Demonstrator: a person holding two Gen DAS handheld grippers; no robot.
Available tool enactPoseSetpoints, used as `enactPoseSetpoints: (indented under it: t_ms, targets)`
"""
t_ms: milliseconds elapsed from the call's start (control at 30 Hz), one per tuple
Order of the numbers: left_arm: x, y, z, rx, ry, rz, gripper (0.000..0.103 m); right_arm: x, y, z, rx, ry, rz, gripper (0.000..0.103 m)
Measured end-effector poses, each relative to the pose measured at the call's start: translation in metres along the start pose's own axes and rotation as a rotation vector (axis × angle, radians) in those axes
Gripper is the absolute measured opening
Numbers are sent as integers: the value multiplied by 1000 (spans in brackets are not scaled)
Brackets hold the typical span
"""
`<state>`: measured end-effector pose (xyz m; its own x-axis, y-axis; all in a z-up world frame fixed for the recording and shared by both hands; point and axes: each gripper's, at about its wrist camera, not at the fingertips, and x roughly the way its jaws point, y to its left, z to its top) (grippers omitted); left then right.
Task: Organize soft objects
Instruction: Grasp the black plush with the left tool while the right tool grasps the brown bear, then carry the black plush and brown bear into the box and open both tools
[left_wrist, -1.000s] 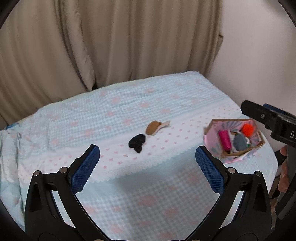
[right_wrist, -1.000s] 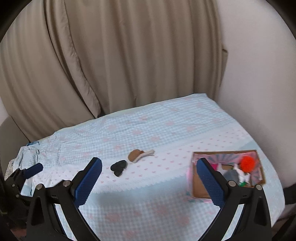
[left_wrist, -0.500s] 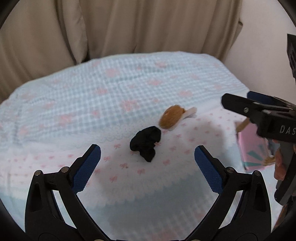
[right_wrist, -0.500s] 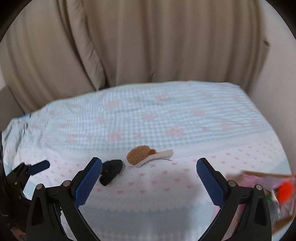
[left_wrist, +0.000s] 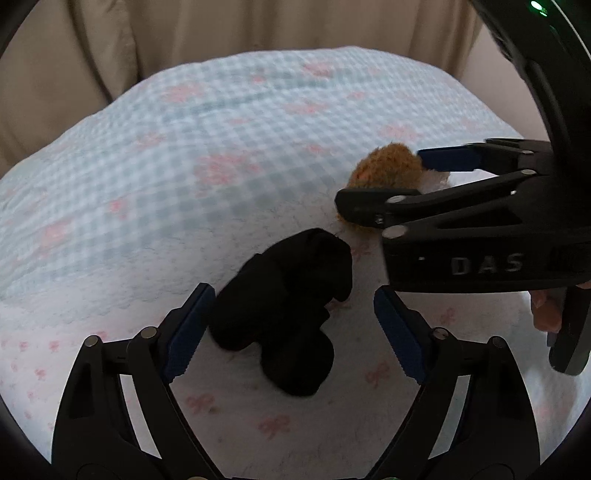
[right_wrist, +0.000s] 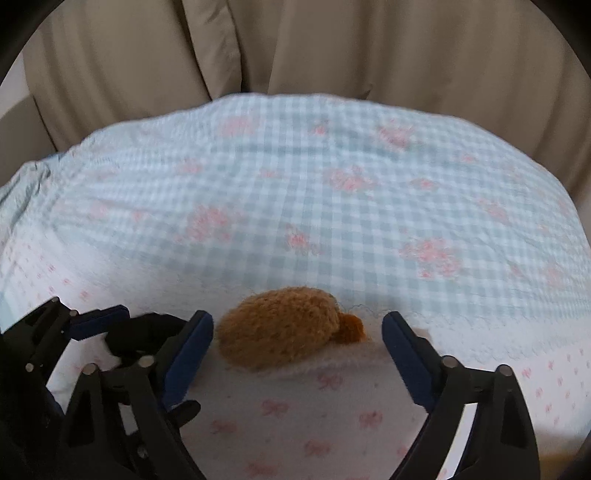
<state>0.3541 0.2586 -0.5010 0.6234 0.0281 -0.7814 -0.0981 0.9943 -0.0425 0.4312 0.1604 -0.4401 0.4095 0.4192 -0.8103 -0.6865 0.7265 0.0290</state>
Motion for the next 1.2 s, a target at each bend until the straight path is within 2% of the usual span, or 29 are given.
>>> enactPoseSetpoints:
  t_ms: [133, 300, 400, 467, 633, 800, 1200]
  targets:
    - [3, -2, 0, 18, -11, 18, 76, 14, 1, -3, -46, 18, 14, 79]
    - [-1, -2, 1, 19, -11, 2, 38, 15, 2, -4, -58, 26, 24, 66]
    - [-2, 2, 3, 1, 0, 1, 23, 12, 0, -6, -42, 24, 25, 60]
    - [-3, 6, 3, -10, 6, 0, 18, 10, 0, -7, -27, 22, 22, 56]
    - [-18, 8, 6, -16, 7, 6, 17, -4, 0, -9, 13, 8, 10, 55]
    - [-47, 5, 16, -21, -7, 3, 17, -39, 0, -10, 54, -17, 9, 55]
    - [-171, -17, 54, -33, -77, -30, 17, -182, 15, -5, 138, -101, -27, 55]
